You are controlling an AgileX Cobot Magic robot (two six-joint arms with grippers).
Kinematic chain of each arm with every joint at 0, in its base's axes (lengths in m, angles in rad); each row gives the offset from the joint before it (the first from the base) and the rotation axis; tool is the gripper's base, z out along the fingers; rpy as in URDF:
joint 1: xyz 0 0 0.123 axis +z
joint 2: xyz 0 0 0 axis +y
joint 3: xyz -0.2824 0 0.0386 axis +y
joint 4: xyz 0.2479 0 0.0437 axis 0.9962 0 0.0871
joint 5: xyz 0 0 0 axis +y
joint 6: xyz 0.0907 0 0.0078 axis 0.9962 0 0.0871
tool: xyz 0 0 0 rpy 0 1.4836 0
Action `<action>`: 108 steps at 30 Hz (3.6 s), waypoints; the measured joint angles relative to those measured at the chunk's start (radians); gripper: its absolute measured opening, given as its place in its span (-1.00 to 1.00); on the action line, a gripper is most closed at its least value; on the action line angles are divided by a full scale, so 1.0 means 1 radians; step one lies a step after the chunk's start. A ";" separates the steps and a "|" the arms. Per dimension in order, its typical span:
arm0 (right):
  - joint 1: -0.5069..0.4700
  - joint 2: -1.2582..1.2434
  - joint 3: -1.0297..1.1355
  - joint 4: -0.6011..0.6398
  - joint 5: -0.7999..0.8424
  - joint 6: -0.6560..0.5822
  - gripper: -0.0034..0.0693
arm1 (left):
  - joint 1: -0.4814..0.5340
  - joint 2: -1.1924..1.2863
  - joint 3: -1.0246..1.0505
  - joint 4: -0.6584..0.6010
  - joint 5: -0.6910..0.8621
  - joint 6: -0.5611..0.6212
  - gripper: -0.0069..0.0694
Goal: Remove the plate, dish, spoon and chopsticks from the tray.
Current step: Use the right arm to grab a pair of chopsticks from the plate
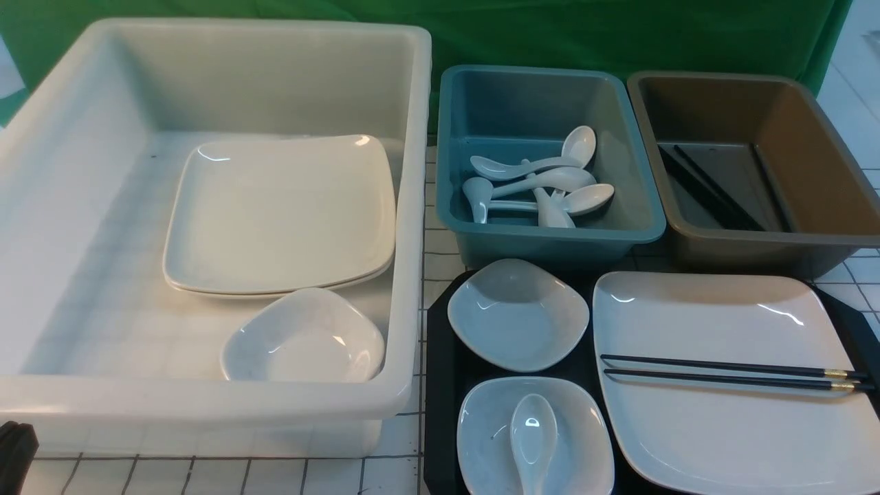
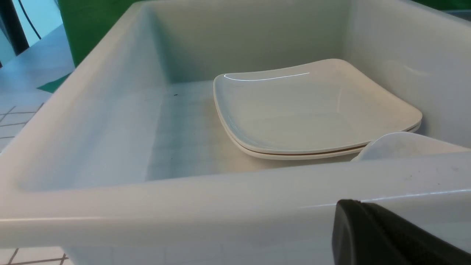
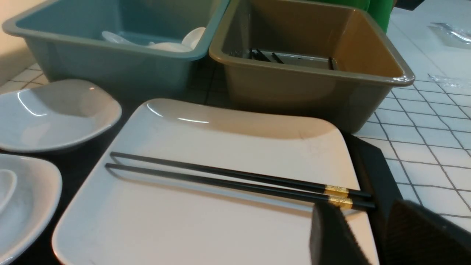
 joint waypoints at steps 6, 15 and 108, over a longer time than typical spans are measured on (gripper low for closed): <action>0.000 0.000 0.000 0.000 0.000 0.000 -0.24 | 0.000 0.000 0.000 0.010 0.000 0.000 -0.81; 0.000 0.000 0.000 0.000 0.000 0.000 -0.24 | 0.000 0.000 0.001 -0.141 -0.213 -0.079 -0.81; 0.096 1.832 -1.115 -0.373 0.628 -0.416 0.46 | -0.665 1.396 -1.177 -0.315 0.790 0.098 -0.83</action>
